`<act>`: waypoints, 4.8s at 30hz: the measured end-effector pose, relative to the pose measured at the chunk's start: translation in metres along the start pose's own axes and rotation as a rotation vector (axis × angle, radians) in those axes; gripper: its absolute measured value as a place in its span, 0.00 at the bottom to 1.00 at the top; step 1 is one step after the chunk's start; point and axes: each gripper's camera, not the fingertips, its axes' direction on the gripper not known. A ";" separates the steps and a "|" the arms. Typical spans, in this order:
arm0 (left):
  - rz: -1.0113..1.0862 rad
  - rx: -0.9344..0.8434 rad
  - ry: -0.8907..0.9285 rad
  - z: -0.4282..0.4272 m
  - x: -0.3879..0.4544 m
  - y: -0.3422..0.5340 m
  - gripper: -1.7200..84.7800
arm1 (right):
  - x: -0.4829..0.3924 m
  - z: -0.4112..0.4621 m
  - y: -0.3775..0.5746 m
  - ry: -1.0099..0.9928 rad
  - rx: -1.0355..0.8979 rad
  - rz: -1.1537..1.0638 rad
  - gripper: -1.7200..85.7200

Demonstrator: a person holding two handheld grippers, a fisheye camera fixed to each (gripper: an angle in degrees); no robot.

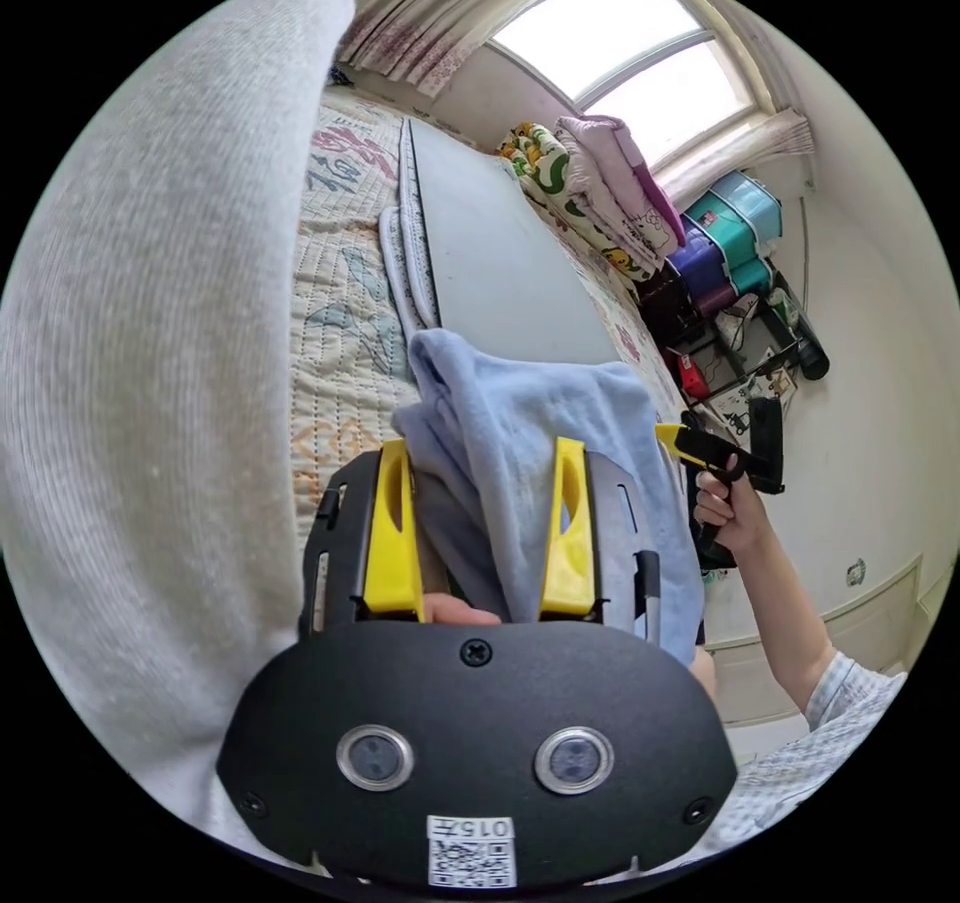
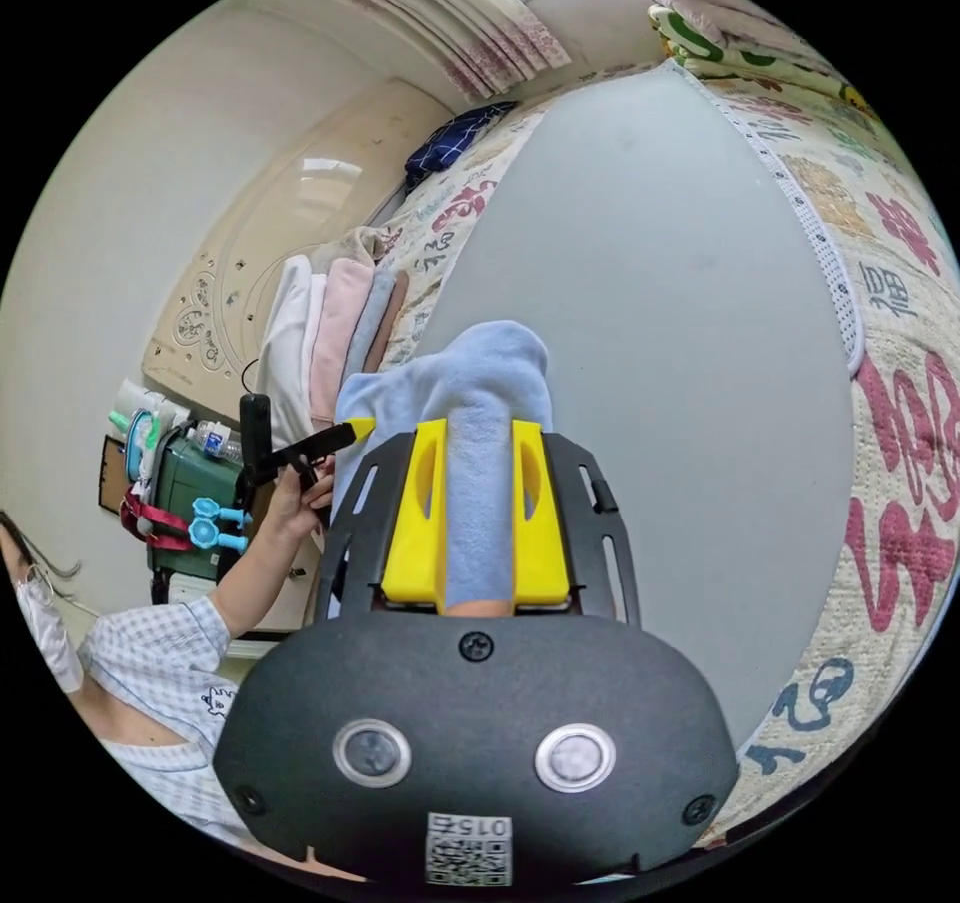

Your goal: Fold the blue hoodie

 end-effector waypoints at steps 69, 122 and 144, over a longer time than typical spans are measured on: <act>0.590 0.010 0.201 0.316 0.602 -0.093 0.14 | 0.152 -0.658 0.109 0.601 0.630 0.458 0.02; 0.310 0.585 0.147 -0.279 0.150 0.243 0.03 | -0.142 -0.036 0.600 0.304 0.511 -0.179 0.01; 0.264 0.357 0.127 -0.231 0.061 0.356 0.08 | -0.139 0.206 0.683 0.133 0.164 -0.565 0.10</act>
